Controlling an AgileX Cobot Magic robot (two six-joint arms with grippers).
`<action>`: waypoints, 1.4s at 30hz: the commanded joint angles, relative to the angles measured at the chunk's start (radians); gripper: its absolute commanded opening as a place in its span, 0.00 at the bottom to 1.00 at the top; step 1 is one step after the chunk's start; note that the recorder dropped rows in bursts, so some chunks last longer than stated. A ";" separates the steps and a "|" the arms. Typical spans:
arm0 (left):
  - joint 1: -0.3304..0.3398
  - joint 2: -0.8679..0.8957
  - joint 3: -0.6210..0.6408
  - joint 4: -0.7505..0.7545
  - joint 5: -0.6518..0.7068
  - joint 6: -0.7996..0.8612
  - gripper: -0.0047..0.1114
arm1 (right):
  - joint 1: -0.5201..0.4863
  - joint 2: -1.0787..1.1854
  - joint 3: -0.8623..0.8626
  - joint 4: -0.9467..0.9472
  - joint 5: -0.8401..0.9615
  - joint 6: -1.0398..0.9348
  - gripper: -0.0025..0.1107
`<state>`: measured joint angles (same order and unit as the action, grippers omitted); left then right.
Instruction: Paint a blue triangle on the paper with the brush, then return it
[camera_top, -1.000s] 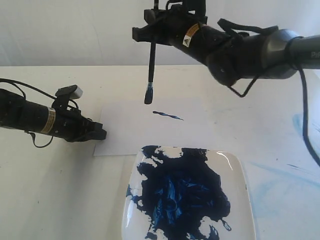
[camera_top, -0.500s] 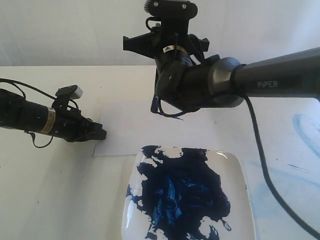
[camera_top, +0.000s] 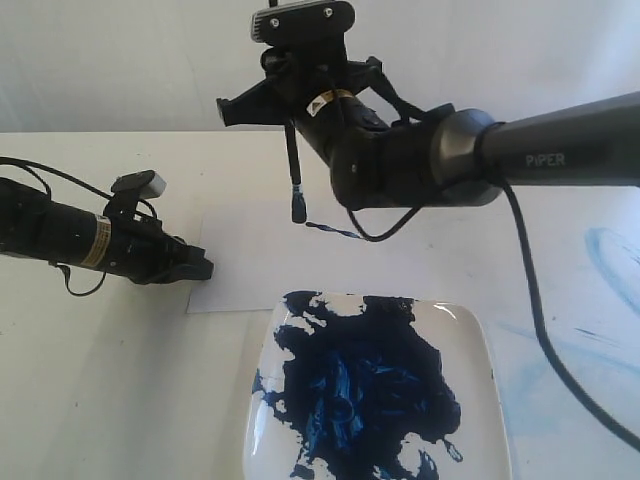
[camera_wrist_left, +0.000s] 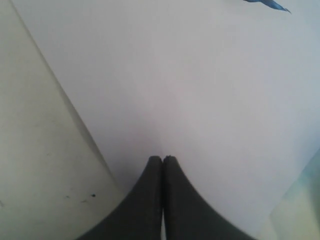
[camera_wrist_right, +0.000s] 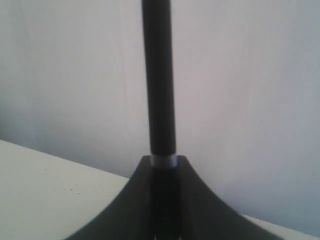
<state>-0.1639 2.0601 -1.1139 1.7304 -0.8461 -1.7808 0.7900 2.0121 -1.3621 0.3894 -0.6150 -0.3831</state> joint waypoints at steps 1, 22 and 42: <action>-0.001 0.003 -0.003 0.014 0.008 0.005 0.04 | -0.063 -0.006 -0.002 -0.279 0.040 0.225 0.02; -0.001 0.003 -0.003 0.014 0.008 0.008 0.04 | -0.190 -0.058 0.000 -0.783 0.115 0.650 0.02; -0.001 0.003 -0.003 0.014 0.008 0.009 0.04 | -0.196 -0.096 0.023 -0.972 0.270 0.622 0.02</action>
<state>-0.1639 2.0625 -1.1139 1.7304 -0.8498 -1.7741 0.5983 1.9272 -1.3426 -0.5789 -0.3387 0.2525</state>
